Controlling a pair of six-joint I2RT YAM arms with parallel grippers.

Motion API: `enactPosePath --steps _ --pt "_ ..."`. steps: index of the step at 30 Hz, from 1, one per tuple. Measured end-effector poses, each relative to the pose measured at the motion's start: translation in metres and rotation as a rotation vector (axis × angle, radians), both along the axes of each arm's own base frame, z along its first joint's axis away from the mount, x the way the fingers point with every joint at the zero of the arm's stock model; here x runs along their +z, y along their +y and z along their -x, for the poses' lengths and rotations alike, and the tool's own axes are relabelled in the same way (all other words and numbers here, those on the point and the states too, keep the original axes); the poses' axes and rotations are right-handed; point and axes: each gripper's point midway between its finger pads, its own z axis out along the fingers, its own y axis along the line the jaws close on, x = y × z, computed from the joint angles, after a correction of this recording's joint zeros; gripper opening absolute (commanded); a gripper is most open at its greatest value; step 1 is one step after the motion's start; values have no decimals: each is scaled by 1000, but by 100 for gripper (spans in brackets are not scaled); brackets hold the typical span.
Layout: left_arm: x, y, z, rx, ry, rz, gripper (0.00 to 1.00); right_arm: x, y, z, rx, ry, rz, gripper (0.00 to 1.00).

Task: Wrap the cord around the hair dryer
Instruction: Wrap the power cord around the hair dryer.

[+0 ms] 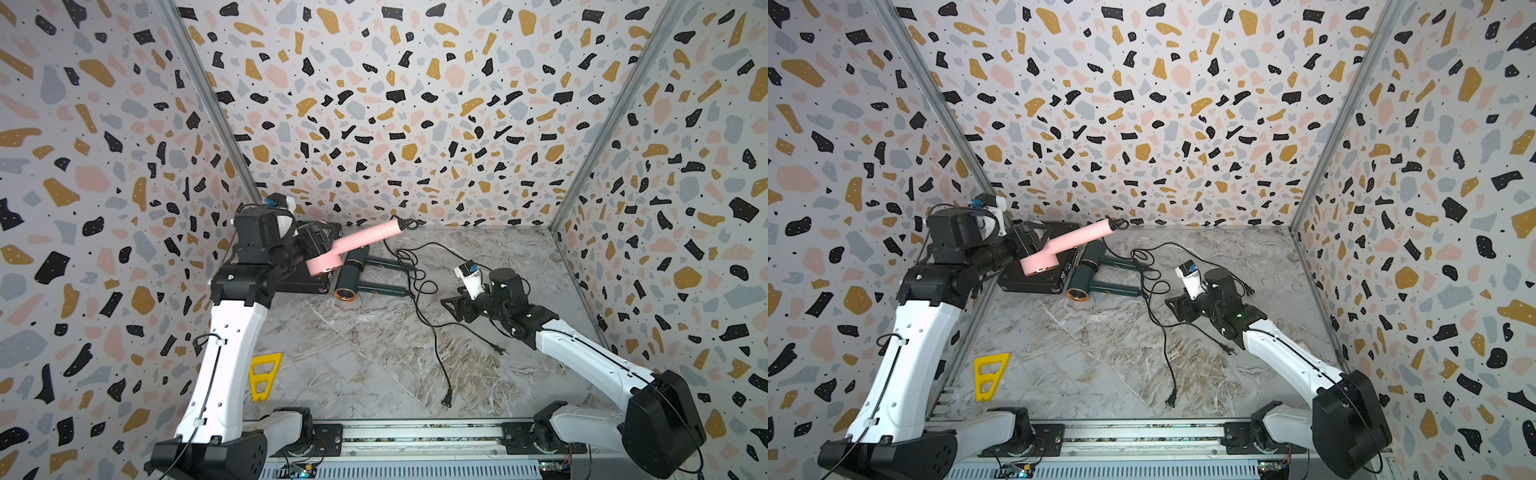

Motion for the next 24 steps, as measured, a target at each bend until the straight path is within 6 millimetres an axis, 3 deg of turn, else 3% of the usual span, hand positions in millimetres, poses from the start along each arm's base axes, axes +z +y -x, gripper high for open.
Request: enactPosePath --steps 3,7,11,20,24 --pt "12 -9 11 -59 -3 14 0 -13 11 -4 29 13 -42 81" --pt "11 -20 16 -126 33 46 0 -31 24 -11 55 18 -56 91" --pt "10 -26 18 -160 69 64 0 -36 28 -14 65 -22 -58 92" --pt "41 -39 27 -222 41 140 0 -39 17 -32 -30 -92 -41 90" --pt "65 -41 28 -225 5 187 0 -59 -4 -29 -115 -30 -98 90"
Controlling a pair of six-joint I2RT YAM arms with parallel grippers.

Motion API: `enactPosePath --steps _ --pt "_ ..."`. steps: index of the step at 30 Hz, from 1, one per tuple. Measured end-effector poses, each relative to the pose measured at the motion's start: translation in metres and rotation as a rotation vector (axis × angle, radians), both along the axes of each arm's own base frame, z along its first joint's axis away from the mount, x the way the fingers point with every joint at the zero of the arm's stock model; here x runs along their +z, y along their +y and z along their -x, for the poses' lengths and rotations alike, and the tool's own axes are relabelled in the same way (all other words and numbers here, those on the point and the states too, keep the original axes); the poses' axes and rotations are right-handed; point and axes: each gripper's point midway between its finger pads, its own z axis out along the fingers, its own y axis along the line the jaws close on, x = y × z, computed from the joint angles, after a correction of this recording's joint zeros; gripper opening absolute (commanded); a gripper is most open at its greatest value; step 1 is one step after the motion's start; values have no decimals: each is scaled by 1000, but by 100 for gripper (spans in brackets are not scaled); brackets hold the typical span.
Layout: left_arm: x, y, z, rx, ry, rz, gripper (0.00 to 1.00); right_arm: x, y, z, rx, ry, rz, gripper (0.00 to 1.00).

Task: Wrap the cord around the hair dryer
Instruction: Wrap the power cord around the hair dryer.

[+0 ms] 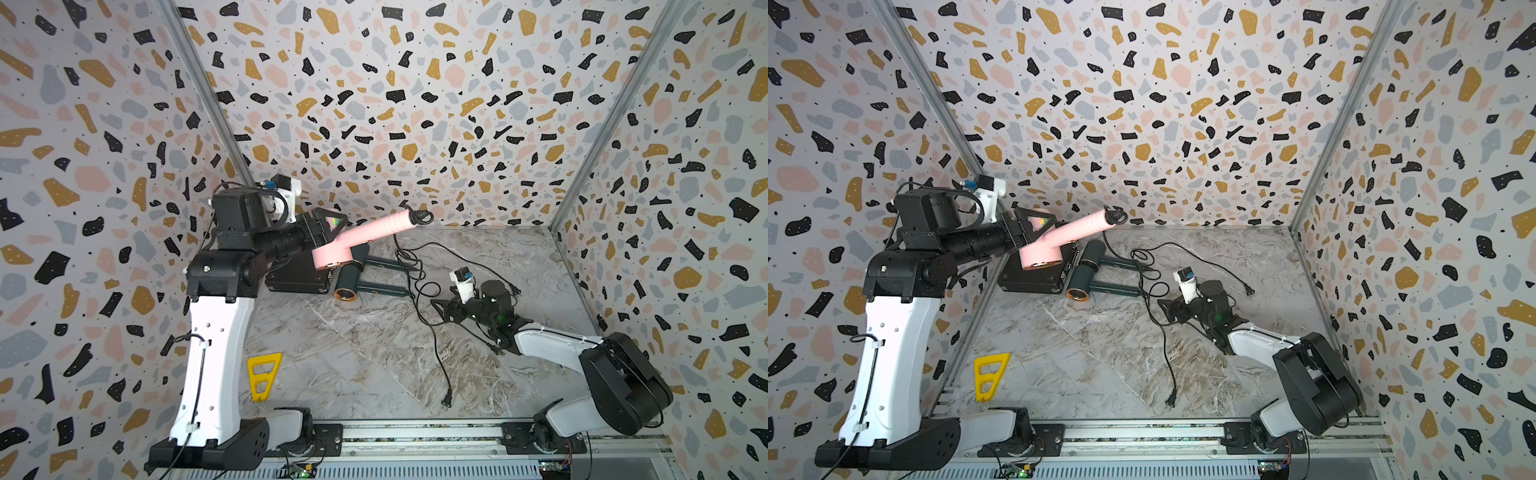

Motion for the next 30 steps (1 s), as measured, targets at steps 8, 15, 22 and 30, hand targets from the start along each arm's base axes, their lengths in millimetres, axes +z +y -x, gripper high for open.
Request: enactPosePath --steps 8,15,22,30 --pt "35 -11 4 -35 -40 120 0 -14 12 -3 15 68 -158 89" --pt "39 -16 6 -55 -19 170 0 3 57 -6 114 37 -227 89" --pt "40 -16 2 -50 -26 183 0 25 69 -11 144 -1 -273 83" --pt "34 -14 -7 -31 -17 175 0 12 23 12 82 87 -222 85"
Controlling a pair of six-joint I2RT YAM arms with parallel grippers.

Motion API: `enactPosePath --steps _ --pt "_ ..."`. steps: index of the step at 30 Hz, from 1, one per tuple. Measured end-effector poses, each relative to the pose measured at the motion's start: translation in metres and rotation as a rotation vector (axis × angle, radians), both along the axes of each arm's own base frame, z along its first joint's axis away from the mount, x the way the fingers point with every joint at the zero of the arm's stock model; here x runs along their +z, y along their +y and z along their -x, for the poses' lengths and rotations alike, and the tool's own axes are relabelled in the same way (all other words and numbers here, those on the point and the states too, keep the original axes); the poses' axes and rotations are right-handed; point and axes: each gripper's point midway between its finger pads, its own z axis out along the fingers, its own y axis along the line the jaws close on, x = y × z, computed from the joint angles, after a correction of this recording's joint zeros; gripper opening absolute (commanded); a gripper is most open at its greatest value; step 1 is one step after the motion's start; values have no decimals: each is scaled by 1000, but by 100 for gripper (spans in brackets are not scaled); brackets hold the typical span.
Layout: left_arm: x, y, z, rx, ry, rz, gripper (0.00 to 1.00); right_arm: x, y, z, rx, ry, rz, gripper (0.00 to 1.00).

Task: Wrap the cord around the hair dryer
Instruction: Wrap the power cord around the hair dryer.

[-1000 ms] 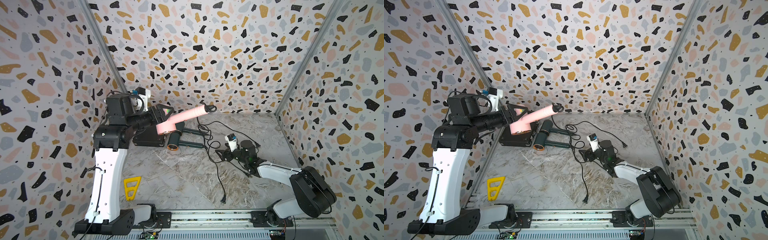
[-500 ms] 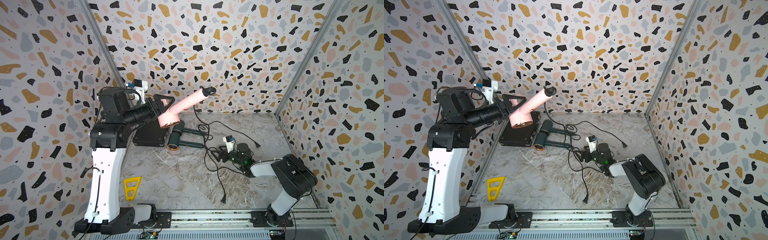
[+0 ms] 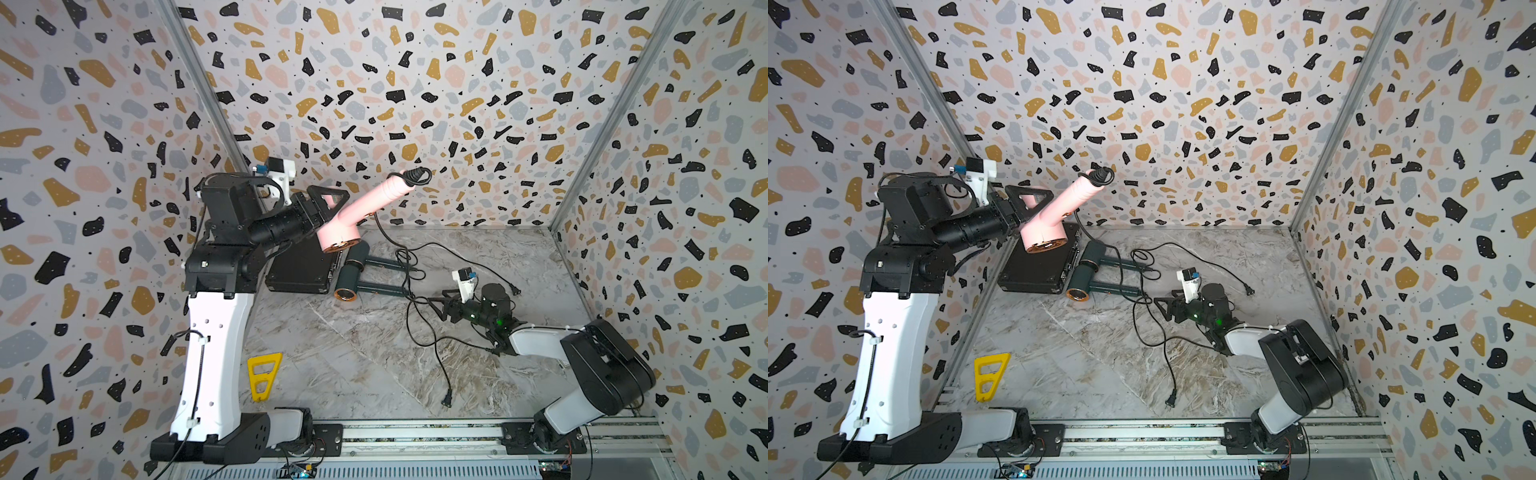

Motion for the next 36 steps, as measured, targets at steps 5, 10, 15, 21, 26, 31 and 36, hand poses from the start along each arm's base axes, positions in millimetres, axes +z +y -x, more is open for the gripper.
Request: enactPosePath --steps 5,10,15,21,26,31,36 --pt "-4 1 -6 7 8 -2 0 0 15 37 94 14 5 89" --pt "-5 0 -7 7 8 -1 0 2 33 51 139 -16 15 91" --pt "-5 0 -7 6 10 -1 0 18 29 27 60 -126 61 91" --pt "-5 0 -7 4 10 1 0 57 32 18 26 -280 93 90" --pt "-7 -1 -8 -2 16 15 0 81 45 18 60 -342 72 83" --pt "-9 -2 -10 -9 23 22 0 95 54 16 93 -371 69 20" --pt "-18 -4 -18 -11 36 48 0 80 51 15 88 -331 125 0"
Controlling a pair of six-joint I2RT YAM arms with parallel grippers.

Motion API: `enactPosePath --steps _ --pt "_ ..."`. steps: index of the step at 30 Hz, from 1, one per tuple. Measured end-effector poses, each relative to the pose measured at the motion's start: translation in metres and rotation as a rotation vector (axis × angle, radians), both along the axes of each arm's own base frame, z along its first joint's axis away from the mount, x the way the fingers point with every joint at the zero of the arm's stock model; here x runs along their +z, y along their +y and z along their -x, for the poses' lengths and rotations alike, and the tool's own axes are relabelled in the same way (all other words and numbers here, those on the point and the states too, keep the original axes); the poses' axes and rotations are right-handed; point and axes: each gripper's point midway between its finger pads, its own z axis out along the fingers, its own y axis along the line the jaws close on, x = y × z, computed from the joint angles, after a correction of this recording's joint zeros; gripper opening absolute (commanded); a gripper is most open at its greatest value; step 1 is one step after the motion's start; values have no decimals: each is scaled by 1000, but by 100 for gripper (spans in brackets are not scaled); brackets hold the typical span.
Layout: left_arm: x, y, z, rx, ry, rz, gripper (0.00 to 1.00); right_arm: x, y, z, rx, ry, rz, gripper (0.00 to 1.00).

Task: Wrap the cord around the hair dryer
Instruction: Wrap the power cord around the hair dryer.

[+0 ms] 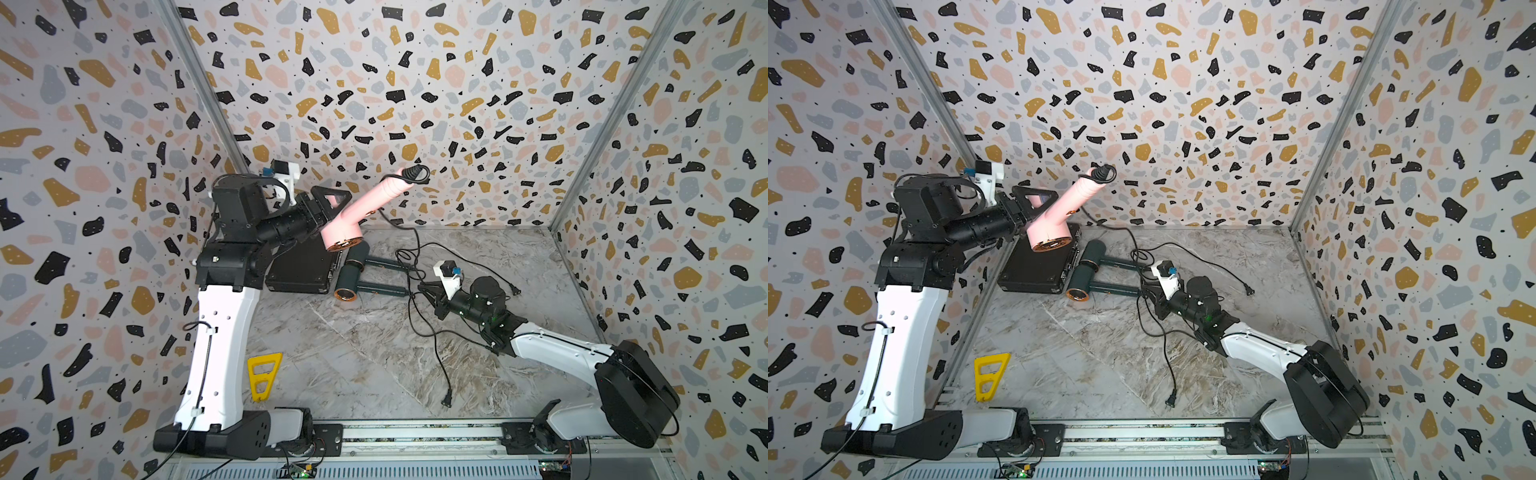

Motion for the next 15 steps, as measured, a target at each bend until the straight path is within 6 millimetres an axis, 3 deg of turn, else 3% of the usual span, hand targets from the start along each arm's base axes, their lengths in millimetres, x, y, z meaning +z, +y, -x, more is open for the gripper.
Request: enactPosePath --steps 4,8,11,15 --pt "-27 3 -23 33 62 27 0 -20 -7 6 -40 44 69 0" --pt "-69 28 -61 198 116 -84 0 -25 -11 28 -36 42 173 0" --pt "-110 55 -79 340 161 -206 0 -14 -13 43 -19 17 234 0" --pt "-168 85 -84 471 246 -394 0 19 -17 44 -32 -52 281 0"
